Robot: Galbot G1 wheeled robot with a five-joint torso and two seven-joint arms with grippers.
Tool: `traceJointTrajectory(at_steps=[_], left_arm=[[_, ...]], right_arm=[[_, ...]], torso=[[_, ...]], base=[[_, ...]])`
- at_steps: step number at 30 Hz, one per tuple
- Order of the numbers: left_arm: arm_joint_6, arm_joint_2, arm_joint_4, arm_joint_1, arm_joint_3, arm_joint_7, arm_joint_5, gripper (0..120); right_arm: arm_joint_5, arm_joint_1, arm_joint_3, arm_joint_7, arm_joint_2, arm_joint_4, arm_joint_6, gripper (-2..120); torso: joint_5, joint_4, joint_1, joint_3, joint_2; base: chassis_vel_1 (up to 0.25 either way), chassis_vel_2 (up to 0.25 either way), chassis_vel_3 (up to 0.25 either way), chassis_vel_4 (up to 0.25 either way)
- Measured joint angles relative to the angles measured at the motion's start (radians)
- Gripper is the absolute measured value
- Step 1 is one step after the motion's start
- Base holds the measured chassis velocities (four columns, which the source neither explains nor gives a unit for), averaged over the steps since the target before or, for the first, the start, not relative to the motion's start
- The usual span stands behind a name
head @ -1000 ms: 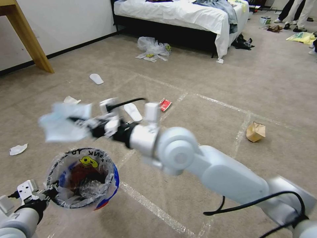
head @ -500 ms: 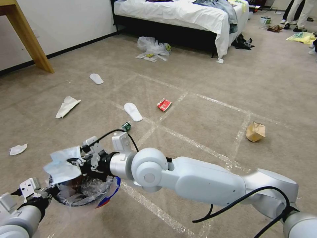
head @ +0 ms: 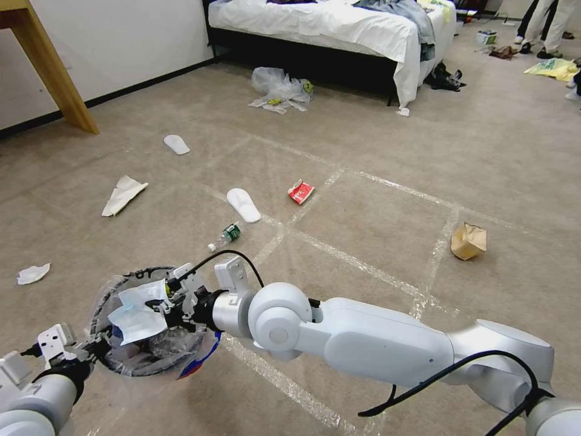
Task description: Pick up the trash bin and place the garbage on the floor into it.
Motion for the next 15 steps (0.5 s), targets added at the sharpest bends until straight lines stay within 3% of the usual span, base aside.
traceJointTrajectory(at_steps=[15], left_arm=[[0.000,-0.011,0.000,0.000,0.009,0.003,0.007,1]], right_arm=[[-0.034,-0.010,-0.016,0.000,0.007,-0.052,-0.011,0]], torso=[[0.0000,0.0000,0.000,0.000,0.000]], base=[[0.000,0.000,0.000,0.000]])
